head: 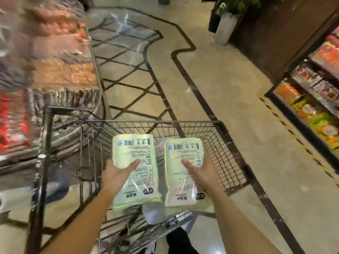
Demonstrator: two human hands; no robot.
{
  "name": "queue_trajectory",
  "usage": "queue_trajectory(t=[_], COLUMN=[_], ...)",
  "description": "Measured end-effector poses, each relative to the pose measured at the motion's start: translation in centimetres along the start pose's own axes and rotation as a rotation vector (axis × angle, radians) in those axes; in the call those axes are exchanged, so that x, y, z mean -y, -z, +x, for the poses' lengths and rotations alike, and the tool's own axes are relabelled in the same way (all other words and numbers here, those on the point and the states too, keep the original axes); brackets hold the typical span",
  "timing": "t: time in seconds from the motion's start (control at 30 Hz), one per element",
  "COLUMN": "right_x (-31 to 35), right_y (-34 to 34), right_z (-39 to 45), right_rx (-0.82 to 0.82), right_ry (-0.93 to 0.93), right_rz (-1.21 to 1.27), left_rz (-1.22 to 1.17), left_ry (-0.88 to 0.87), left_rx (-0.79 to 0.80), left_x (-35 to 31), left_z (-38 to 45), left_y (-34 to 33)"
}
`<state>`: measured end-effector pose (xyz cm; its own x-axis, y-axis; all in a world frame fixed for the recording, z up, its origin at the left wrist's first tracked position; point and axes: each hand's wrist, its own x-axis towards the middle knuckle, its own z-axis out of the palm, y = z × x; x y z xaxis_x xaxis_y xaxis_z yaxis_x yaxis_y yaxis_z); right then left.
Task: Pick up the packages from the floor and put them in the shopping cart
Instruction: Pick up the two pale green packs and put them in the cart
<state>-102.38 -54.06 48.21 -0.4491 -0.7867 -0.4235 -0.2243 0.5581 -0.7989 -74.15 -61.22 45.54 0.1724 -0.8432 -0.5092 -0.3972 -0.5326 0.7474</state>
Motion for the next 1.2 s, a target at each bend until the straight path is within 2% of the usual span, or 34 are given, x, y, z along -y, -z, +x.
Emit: queue_trajectory(t=[0.13,0.27,0.4,0.7,0.8,0.93,1.07,1.2], right_x=[0.7,0.6,0.3,0.1,0.1,0.5,1.7,4.3], right_y=[-3.4,-5.4,-6.7,-7.0,-6.9,-6.6,-5.9,-5.2], right_z=[4.1,6.9,8.2,9.0,9.4,10.2,11.2,11.8], right_rx=[0.166,0.231,0.274,0.329,0.346,0.361,0.372,0.364], right_ry=[0.017,0.076,0.101,0.069,0.074,0.096,0.213,0.311], right_rz=[-0.062,-0.096,-0.085,-0.148,-0.274,-0.350,-0.472,-0.734], left_rz=[-0.048,0.062,0.067,0.242,0.305,0.541,0.872,1.081], left_ry=[0.109,0.161,0.173,0.242,0.203,0.133,-0.017,-0.199], left_rx=[-0.095,-0.177,-0.227,-0.210,-0.219,-0.232,-0.213,-0.303], left_x=[1.1,1.1,0.7,-0.5,-1.1,-2.1,-3.8,-6.0], left_z=[0.5,1.0,0.9,0.8,0.6,-0.2,-1.5,-2.8], left_y=[-0.3,-1.4,-3.4,-3.8,-3.5,-2.7,-1.5,0.7])
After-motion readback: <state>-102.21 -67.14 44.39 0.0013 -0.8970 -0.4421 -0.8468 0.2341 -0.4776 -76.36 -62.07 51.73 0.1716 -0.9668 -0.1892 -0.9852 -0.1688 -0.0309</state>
